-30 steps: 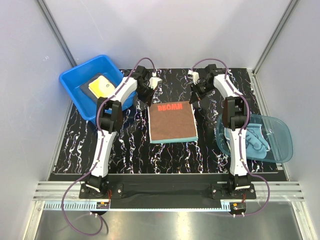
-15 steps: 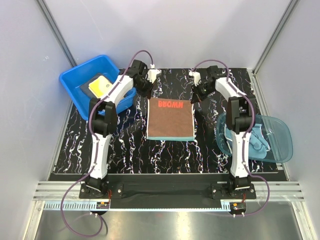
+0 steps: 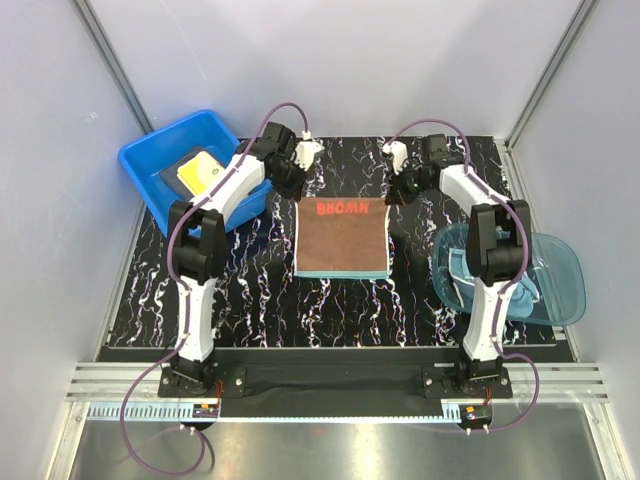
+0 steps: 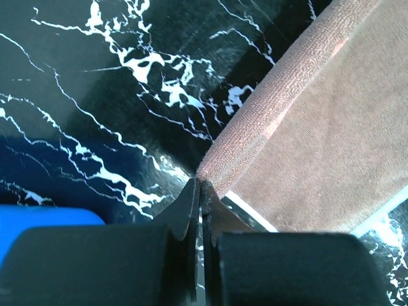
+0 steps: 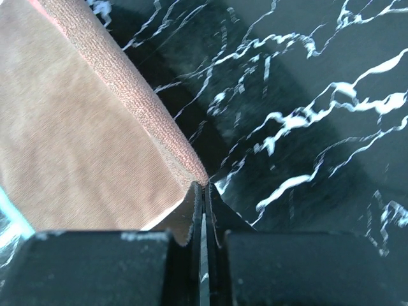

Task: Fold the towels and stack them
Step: Fold the towel

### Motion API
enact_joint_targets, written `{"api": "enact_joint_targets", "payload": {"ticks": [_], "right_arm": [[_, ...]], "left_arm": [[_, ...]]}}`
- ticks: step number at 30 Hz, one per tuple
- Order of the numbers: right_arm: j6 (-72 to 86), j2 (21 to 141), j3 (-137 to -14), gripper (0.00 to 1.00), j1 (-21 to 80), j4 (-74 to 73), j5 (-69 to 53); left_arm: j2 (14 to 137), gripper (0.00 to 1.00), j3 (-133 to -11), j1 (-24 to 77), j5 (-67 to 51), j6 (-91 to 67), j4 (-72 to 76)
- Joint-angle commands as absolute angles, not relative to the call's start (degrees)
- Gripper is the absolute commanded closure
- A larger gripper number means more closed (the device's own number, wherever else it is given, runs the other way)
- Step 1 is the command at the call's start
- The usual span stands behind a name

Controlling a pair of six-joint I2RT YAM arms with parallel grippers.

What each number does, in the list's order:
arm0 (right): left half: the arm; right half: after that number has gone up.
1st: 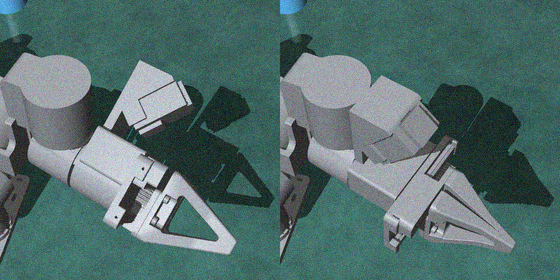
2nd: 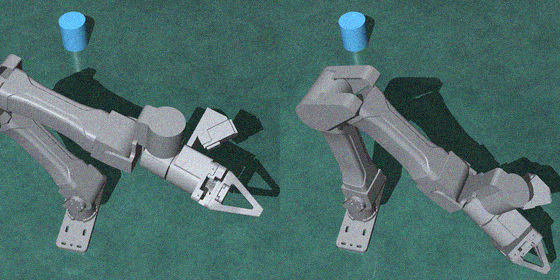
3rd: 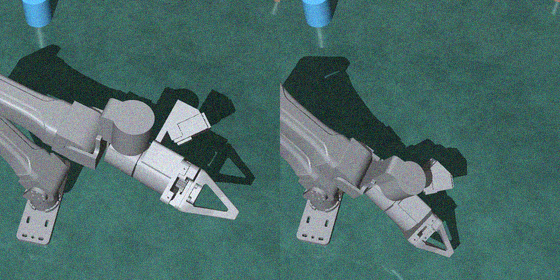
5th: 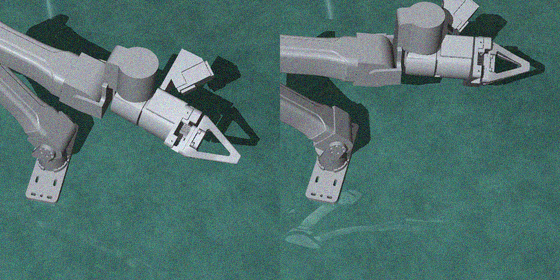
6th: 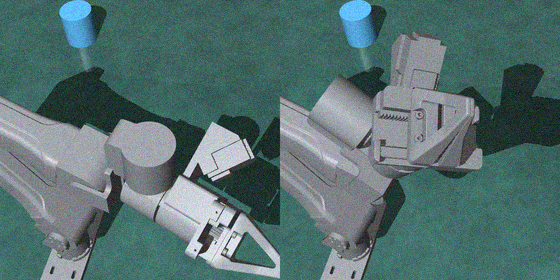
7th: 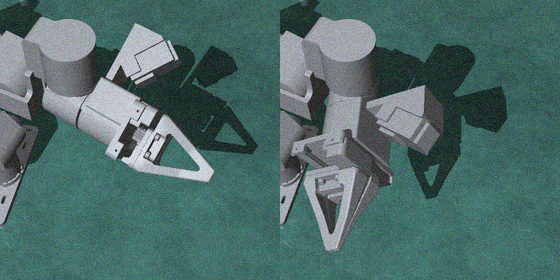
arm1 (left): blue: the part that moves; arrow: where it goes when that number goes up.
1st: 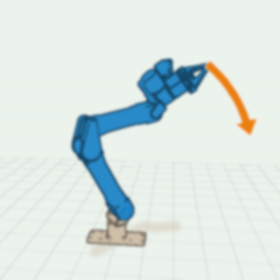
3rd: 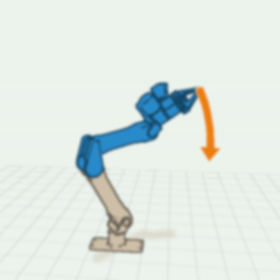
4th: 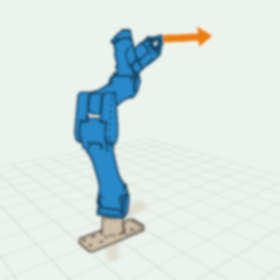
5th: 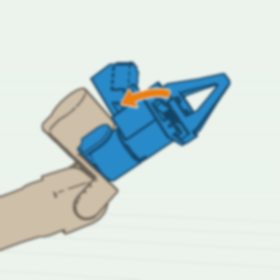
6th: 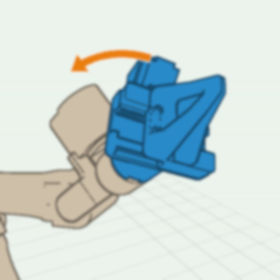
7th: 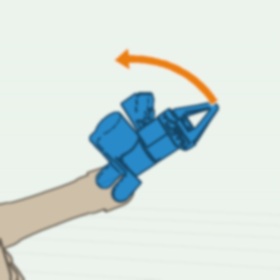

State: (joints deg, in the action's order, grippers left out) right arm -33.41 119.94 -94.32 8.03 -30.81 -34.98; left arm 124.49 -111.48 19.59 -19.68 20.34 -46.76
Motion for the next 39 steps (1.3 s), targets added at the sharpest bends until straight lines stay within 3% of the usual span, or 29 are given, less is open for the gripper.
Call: {"api": "enact_joint_targets", "payload": {"ticks": [1, 16, 39], "right_arm": [[-34.1, 112.1, -89.1, 1.0, 8.2, -25.9, -33.7], [-23.5, 94.8, -64.8, 1.0, 12.5, -15.5, -28.6], [-15.2, 86.5, -53.3, 1.0, 16.7, -20.7, -21.3]], "left_arm": [[117.8, 1.0, -108.0, 20.2, -16.0, 20.4, -44.2], [104.7, 1.0, -90.1, 23.3, -14.5, 16.8, -40.7], [94.1, 1.0, -73.2, 27.9, -14.7, 11.4, -39.6]]}}
